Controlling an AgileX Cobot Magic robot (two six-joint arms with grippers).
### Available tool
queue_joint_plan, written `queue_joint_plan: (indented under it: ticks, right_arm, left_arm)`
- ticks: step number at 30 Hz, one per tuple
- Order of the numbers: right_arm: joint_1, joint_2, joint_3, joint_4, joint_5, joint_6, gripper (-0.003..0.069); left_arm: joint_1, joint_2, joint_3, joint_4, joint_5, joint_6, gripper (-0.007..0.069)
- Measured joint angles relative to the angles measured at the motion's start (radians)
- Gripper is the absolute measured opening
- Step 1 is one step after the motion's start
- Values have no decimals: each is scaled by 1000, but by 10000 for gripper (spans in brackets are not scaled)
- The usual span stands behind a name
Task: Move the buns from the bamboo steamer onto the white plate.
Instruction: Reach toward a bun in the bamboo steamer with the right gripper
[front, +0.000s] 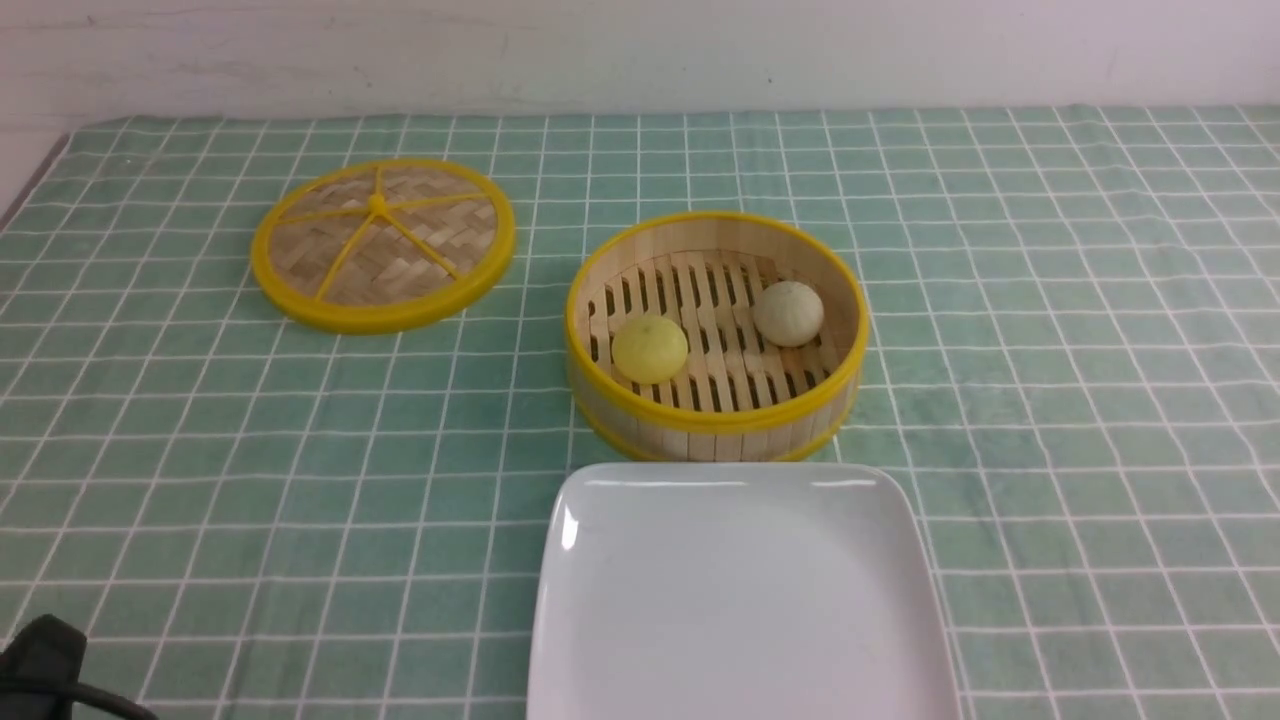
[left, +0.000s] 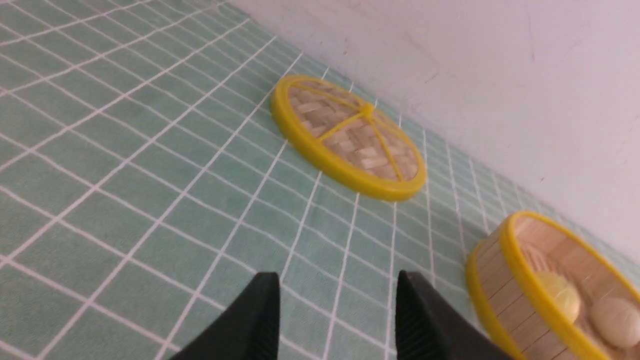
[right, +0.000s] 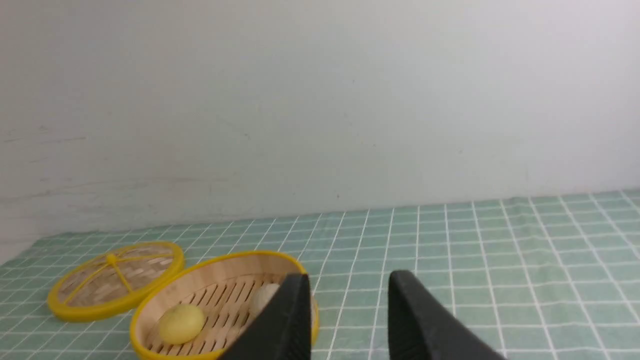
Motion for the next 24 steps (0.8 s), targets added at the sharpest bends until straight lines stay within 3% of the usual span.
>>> queue_joint_plan:
  ticks: [8,16,20,24]
  right_arm:
    - [0,37,-40,120,130,-34,240]
    - [0,318,-291,256,320,-314,240]
    - [0,469,-426,260,334,-344,240]
    - [0,655,-579,261,354,-355,240]
  left_arm:
    - [-1,0,-14,-81,-98,-113,341]
    - [-1,0,-212,5,-121,-118,337]
    - [-1,18,-287,36,-77,-121,335]
    - [-1,190,-384,45,68,-77,333]
